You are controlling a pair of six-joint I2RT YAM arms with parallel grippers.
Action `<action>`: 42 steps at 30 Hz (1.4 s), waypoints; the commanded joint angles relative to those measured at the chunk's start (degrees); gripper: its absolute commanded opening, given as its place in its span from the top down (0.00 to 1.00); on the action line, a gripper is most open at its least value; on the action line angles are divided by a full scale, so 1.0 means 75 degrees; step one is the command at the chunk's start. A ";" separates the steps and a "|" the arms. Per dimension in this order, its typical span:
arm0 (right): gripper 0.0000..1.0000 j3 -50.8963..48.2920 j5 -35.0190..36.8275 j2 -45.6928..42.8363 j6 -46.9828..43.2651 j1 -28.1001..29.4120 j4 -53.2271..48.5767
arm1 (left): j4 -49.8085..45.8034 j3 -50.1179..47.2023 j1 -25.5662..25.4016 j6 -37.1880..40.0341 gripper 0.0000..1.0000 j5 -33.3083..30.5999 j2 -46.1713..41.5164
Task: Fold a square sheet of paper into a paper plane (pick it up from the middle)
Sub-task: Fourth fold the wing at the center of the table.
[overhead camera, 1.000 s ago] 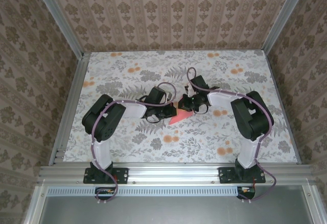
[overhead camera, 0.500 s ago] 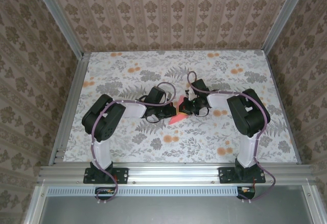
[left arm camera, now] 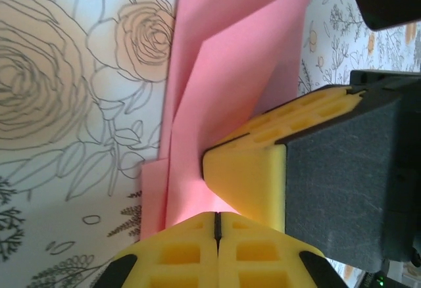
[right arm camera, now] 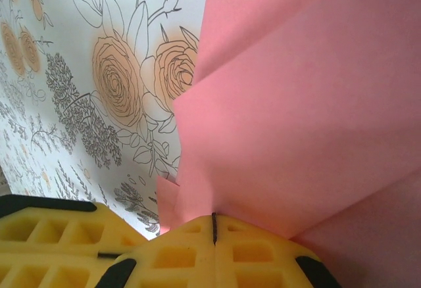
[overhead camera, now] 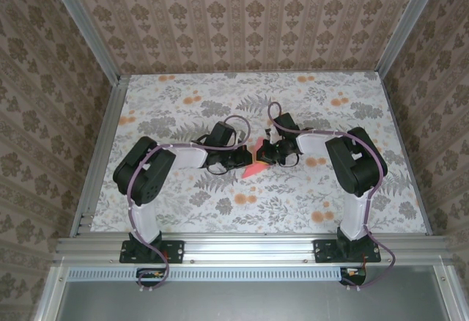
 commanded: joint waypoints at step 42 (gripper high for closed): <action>0.98 0.0053 0.1649 0.0671 0.0262 -0.0017 -0.1520 | -0.2401 -0.0386 -0.0177 0.0881 0.97 -0.0543 -0.1127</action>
